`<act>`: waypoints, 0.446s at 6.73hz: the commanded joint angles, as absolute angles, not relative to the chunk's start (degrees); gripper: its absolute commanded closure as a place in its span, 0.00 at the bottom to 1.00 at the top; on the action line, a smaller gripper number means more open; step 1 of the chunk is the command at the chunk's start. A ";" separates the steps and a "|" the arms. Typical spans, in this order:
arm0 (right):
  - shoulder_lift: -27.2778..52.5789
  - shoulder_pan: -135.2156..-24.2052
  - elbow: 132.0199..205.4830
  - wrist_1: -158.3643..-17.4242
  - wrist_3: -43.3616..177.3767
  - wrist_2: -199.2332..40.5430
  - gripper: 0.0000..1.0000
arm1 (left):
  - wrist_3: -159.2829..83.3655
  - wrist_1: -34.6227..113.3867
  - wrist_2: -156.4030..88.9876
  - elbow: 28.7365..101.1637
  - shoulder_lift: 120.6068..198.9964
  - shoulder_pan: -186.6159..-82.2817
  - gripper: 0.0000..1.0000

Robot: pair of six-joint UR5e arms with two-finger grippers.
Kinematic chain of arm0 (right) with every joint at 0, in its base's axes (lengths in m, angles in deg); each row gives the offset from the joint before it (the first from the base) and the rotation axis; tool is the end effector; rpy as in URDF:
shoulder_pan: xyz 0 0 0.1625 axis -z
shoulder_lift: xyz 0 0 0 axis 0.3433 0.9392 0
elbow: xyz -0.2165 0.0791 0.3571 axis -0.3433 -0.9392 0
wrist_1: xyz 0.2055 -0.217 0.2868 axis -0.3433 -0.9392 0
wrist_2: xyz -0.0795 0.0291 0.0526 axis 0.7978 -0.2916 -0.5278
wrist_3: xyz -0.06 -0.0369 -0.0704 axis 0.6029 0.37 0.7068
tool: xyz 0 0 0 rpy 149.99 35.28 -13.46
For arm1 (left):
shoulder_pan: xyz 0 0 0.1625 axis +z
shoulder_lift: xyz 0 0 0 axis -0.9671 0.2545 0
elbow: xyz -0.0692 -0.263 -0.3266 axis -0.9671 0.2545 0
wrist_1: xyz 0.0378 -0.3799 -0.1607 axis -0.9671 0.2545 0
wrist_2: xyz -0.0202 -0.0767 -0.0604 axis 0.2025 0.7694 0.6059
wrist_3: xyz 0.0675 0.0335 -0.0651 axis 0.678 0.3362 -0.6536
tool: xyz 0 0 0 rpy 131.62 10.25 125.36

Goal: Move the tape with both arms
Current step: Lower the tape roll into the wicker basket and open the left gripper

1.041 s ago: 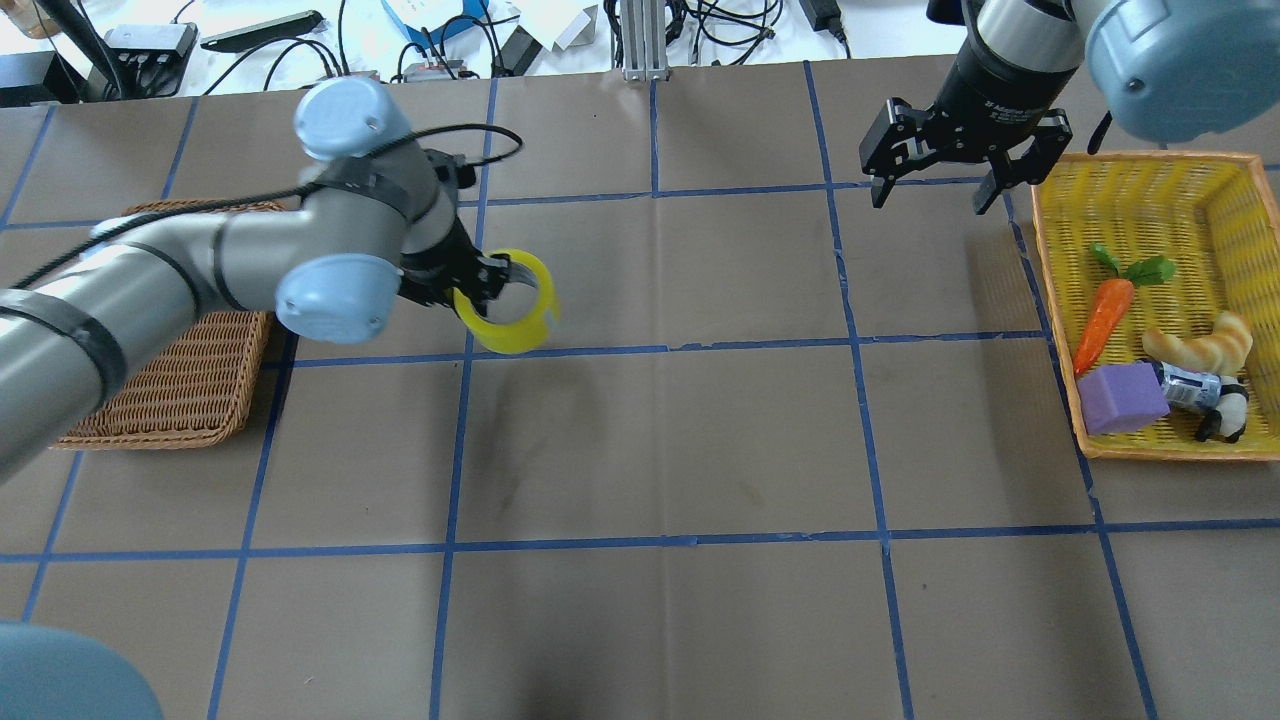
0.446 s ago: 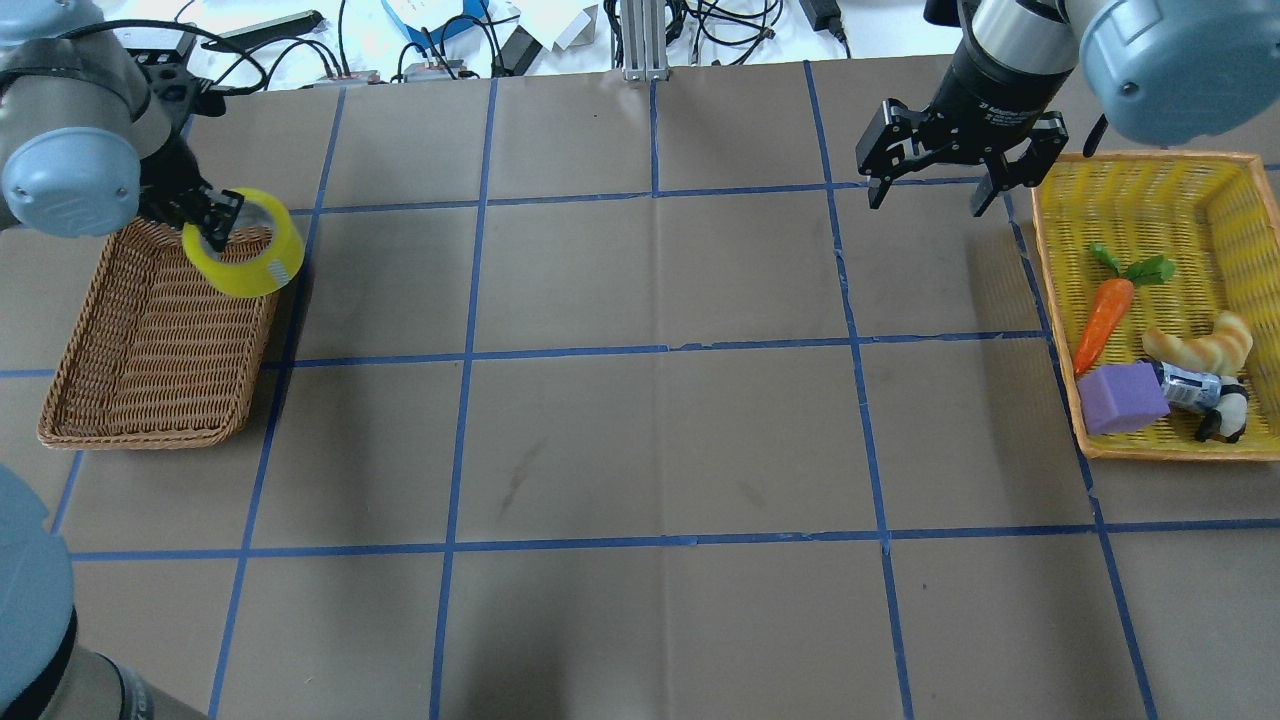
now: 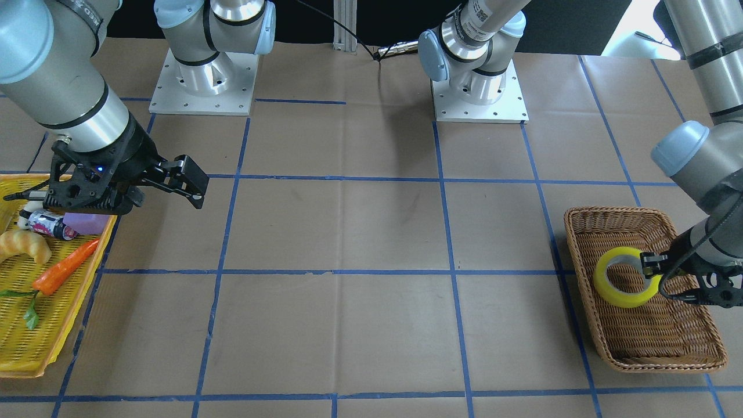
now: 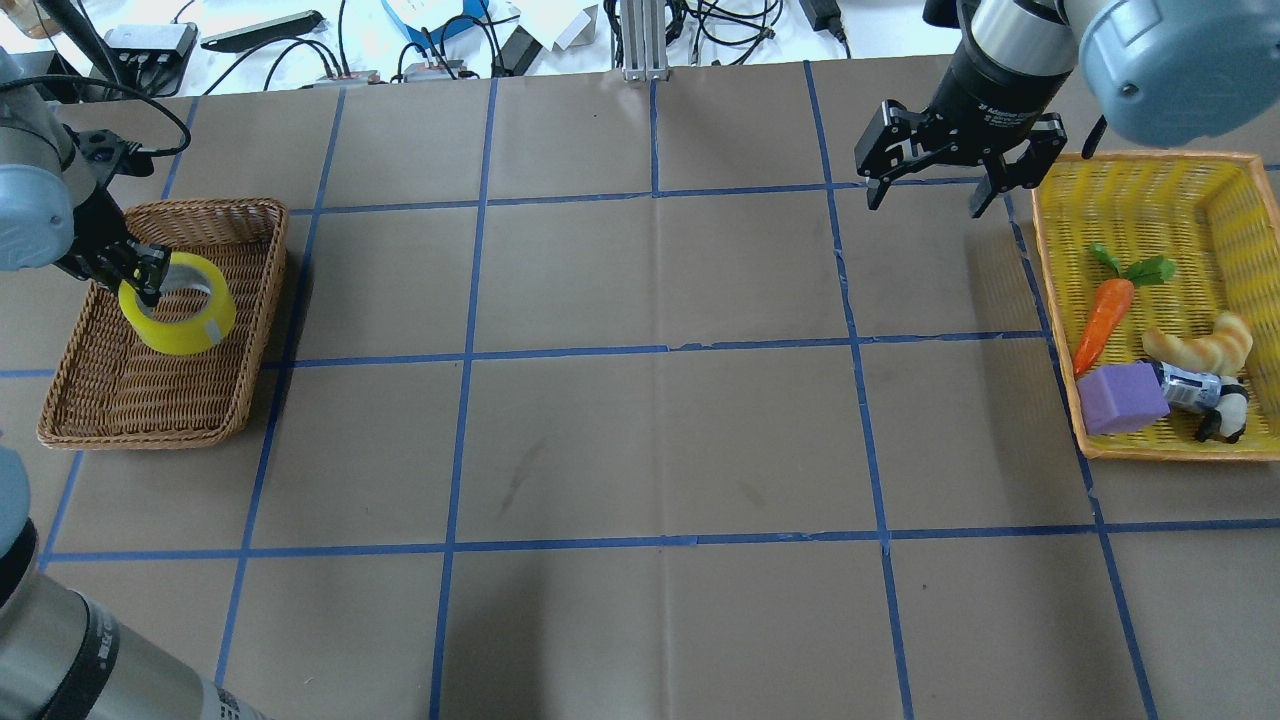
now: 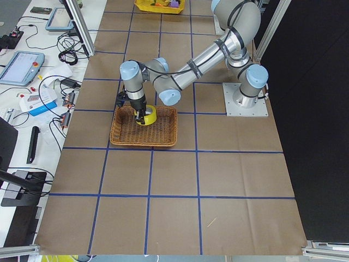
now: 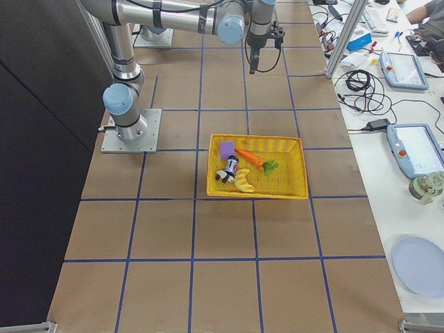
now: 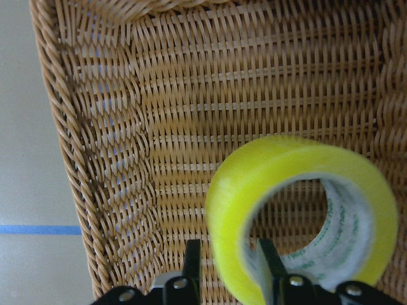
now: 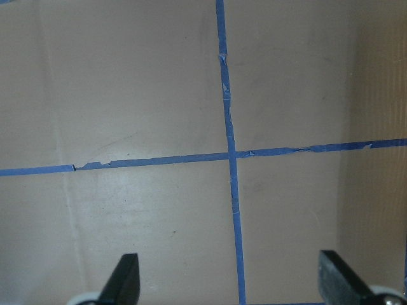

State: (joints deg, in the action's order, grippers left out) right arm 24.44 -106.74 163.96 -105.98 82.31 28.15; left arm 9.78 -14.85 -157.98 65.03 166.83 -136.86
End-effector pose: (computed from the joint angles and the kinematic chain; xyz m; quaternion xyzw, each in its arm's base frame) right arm 0.1107 -0.5558 0.4365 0.0403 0.9979 0.0137 0.0484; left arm 0.2055 -0.6141 0.2637 0.0397 0.9930 0.0546 0.0967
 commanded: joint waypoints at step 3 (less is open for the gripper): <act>24.41 -106.74 164.00 -106.07 82.37 28.14 0.00 | 1.02 -1.91 -153.08 62.93 157.40 -145.25 0.00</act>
State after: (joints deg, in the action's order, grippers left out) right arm 24.41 -106.74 163.99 -106.00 82.32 28.06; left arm 7.07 -8.31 -154.42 63.37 162.32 -140.67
